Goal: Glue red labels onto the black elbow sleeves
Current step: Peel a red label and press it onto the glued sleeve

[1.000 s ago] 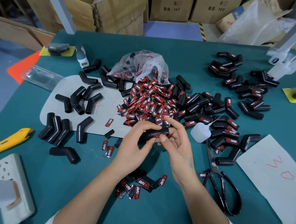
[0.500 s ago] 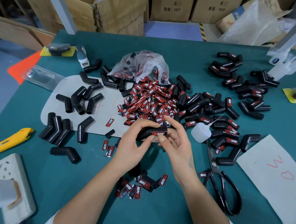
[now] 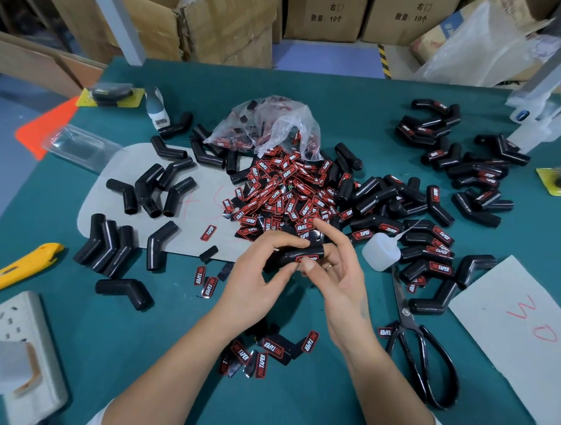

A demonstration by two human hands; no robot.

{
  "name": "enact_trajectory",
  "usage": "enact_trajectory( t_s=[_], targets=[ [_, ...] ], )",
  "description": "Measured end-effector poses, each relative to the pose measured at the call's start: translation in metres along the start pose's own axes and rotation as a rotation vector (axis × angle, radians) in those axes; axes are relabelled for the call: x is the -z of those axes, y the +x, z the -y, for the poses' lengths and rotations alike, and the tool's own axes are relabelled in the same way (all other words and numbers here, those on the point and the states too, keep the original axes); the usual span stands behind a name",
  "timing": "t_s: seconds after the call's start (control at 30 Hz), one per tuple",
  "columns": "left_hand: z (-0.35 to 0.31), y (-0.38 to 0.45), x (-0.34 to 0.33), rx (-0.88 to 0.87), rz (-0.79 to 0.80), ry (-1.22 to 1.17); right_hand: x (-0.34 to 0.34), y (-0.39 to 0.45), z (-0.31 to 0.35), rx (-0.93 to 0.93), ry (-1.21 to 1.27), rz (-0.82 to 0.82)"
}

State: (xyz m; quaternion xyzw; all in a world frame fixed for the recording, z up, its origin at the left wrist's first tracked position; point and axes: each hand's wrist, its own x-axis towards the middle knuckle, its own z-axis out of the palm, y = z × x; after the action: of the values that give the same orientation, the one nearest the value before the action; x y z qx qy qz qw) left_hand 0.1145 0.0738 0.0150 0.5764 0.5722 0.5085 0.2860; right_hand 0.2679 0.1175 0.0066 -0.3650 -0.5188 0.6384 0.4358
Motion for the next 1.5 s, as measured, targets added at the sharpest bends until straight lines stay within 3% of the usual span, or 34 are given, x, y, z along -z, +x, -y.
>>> enact_trajectory(
  t_s=[0.27,0.5,1.03,1.2,1.37,1.5],
  targets=[
    [0.007,0.001,0.002,0.041,-0.018,-0.053,0.0,0.003,-0.002,0.003,0.074,0.031],
    [0.006,0.002,0.006,0.022,-0.032,-0.128,0.0,0.002,0.002,0.036,-0.025,0.033],
    [0.009,0.006,0.007,-0.047,-0.046,0.036,-0.001,0.001,0.003,0.014,-0.049,0.055],
    [0.011,0.006,0.006,0.105,-0.098,-0.088,-0.004,-0.002,0.002,0.067,-0.141,0.091],
    [0.004,0.009,0.01,0.275,-0.143,-0.426,-0.004,-0.004,0.0,0.143,-0.213,-0.08],
    [0.005,0.009,0.013,0.317,-0.132,-0.53,-0.002,-0.001,0.003,0.168,-0.255,-0.096]
  ],
)
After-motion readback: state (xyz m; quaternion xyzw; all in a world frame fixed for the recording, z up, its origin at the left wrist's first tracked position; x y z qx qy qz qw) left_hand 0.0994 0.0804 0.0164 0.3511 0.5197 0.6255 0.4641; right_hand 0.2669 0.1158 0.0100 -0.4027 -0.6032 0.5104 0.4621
